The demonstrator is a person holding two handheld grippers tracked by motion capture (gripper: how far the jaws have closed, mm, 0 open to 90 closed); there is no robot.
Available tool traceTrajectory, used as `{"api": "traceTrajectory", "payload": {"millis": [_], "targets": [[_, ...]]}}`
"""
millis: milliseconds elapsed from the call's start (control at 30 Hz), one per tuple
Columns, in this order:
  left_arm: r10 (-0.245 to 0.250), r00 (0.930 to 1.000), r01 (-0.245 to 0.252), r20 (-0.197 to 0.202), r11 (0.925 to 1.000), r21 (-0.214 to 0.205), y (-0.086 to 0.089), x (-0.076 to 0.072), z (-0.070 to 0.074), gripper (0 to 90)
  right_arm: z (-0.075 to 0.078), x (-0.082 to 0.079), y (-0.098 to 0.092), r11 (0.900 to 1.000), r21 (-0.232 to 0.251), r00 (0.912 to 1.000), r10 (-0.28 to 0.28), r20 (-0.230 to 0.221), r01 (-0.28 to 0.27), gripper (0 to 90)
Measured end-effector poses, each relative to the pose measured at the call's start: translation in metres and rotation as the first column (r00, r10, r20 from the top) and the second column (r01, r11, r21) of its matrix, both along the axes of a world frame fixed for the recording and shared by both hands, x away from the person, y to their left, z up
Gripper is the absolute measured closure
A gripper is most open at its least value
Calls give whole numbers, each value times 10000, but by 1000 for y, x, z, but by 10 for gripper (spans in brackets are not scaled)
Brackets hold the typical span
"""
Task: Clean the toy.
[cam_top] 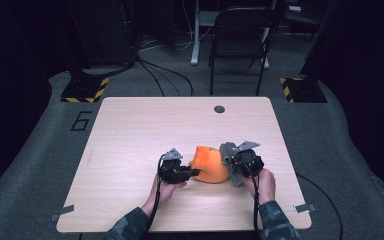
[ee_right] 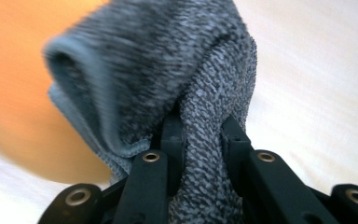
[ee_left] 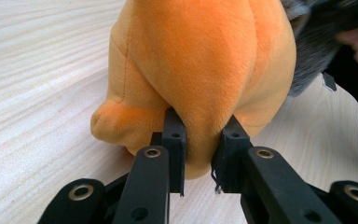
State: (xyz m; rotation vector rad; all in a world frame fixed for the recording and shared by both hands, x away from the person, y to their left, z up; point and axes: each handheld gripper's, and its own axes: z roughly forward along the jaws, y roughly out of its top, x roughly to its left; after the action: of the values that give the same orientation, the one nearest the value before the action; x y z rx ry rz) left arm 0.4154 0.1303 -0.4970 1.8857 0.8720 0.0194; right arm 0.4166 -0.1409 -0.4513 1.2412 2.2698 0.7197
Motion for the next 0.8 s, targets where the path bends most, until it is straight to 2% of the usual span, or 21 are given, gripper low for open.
{"api": "traceTrajectory", "payload": {"millis": [133, 200, 233, 300, 333, 367, 400, 467, 500, 533, 567, 600, 667, 700, 733, 767, 800], "targets": [[6, 10000, -6, -7, 10000, -13, 0, 0, 0, 768, -27, 10, -7, 9993, -308, 9974, -245, -678, 224, 763], [15, 10000, -15, -1, 10000, -7, 0, 0, 0, 767, -31, 12, -6, 9988, -445, 9960, -262, -850, 225, 763], [50, 10000, -50, -9, 10000, -7, 0, 0, 0, 766, -27, 12, -7, 9985, -482, 9965, -301, -781, 264, 764], [85, 10000, -85, 6, 10000, -6, 1, 0, 0, 766, -15, 9, -9, 9979, -467, 9978, -466, -463, 445, 766], [84, 10000, -84, 8, 10000, -8, 1, 0, 0, 765, -5, 6, -10, 9981, -235, 9981, -580, -229, 575, 766], [69, 10000, -69, 36, 10000, 17, 0, 0, 0, 765, 19, -4, -10, 9981, 177, 9969, -590, 521, 582, 766], [67, 10000, -67, 42, 10000, 31, 0, 0, 1, 765, 19, -4, -10, 9981, 177, 9969, -590, 521, 582, 766], [88, 10000, -88, 41, 10000, -14, 0, 0, 0, 764, 43, -17, -2, 9992, 373, 9909, -224, 1330, 175, 767], [78, 10000, -78, 36, 10000, 16, 0, 0, 0, 764, 56, -27, 11, 9983, 441, 9827, 287, 1831, -373, 768], [86, 10000, -86, 41, 10000, 27, 0, 0, 0, 763, 57, -29, 18, 9978, 350, 9826, 492, 1791, -564, 768], [36, 10000, -36, 85, 10000, 73, 1, 0, 0, 763, 57, -29, 18, 9978, 350, 9826, 492, 1791, -564, 768], [40, 10000, -40, 81, 10000, 60, 1, 0, 0, 762, 54, -30, 26, 9975, 147, 9845, 664, 1620, -697, 768], [-16, 10000, 16, 97, 10000, 32, 0, 0, 0, 753, 37, -27, 38, 9959, -200, 9883, 901, 1232, -883, 772], [-9, 9999, 8, 124, 10000, 93, -1, 0, -1, 739, 27, -26, 43, 9949, -552, 9877, 907, 1271, -843, 775], [-40, 9999, 39, 111, 9999, 110, -1, 0, -1, 721, 19, -27, 50, 9888, -1262, 9837, 983, 1508, -795, 778], [-50, 9999, 49, 160, 9999, 110, -1, 1, -1, 721, 19, -27, 50, 9888, -1262, 9837, 983, 1508, -795, 778], [-94, 9998, 94, 169, 9999, 42, 0, 1, -1, 703, 23, -25, 48, 9921, -936, 9870, 953, 1297, -835, 778]]}}
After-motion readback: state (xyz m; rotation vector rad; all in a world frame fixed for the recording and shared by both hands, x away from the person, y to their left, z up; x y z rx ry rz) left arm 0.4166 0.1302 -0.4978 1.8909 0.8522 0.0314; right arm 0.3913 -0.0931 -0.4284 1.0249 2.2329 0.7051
